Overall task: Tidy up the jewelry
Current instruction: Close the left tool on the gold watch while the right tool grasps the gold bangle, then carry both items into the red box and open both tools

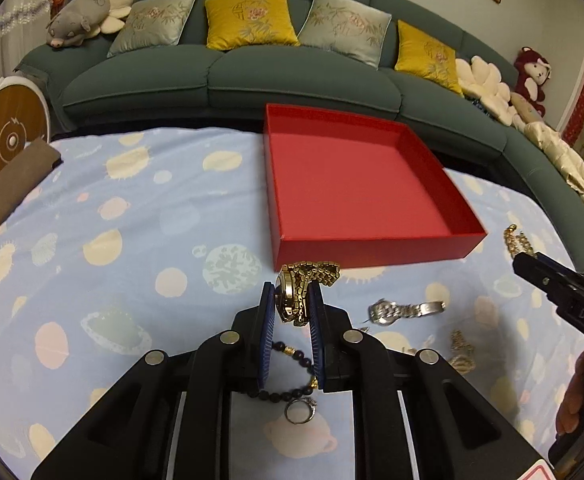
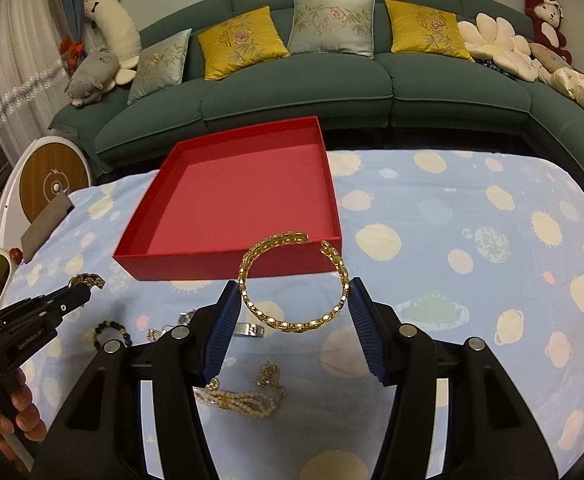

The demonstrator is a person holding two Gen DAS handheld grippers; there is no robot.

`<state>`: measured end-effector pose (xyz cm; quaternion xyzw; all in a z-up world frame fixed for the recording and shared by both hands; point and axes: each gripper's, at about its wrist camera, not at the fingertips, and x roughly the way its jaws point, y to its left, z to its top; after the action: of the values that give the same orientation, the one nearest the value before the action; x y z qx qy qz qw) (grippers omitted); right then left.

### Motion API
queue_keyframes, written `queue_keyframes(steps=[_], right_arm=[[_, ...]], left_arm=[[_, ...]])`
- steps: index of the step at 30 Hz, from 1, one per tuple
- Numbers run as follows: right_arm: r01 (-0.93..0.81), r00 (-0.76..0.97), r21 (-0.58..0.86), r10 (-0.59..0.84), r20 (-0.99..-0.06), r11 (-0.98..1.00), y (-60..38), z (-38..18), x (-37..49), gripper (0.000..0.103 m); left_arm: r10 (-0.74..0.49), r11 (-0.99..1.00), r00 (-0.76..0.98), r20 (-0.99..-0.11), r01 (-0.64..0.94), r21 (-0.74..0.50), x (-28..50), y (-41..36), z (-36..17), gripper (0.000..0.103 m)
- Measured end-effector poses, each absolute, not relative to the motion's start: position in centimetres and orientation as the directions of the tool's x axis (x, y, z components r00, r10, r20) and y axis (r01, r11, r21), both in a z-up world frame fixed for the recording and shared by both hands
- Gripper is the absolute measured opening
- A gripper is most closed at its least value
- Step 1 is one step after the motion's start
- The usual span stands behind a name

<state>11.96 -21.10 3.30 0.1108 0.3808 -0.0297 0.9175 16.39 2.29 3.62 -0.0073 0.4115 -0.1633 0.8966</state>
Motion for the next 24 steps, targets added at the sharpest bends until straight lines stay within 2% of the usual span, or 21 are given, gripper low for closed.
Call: queue_keyframes(steps=[6, 10, 17, 24], right_arm=[[0.115, 0.761, 0.201, 0.044, -0.647, 0.973, -22.2, 6.9, 16.2, 0.054], [0.130, 0.755, 0.221, 0.048, -0.654, 0.966, -23.6, 7.3, 21.8, 0.054], [0.121, 0.712, 0.249, 0.091, -0.697, 0.961, -24.1, 5.0, 30.3, 0.054], [0.137, 0.661, 0.234, 0.088, -0.745, 0.962, -23.6, 1.2, 34.9, 0.054]], left_arm=[[-0.350, 0.929, 0.645, -0.679, 0.332, -0.163, 20.6, -0.6, 8.6, 0.014], [-0.315, 0.941, 0.681, -0.661, 0.317, -0.120, 26.1, -3.4, 9.7, 0.014], [-0.258, 0.956, 0.660, -0.705, 0.281, -0.086, 34.7, -6.4, 7.3, 0.014], [-0.202, 0.969, 0.604, -0.771, 0.239, -0.066, 39.2, -7.3, 3.2, 0.014]])
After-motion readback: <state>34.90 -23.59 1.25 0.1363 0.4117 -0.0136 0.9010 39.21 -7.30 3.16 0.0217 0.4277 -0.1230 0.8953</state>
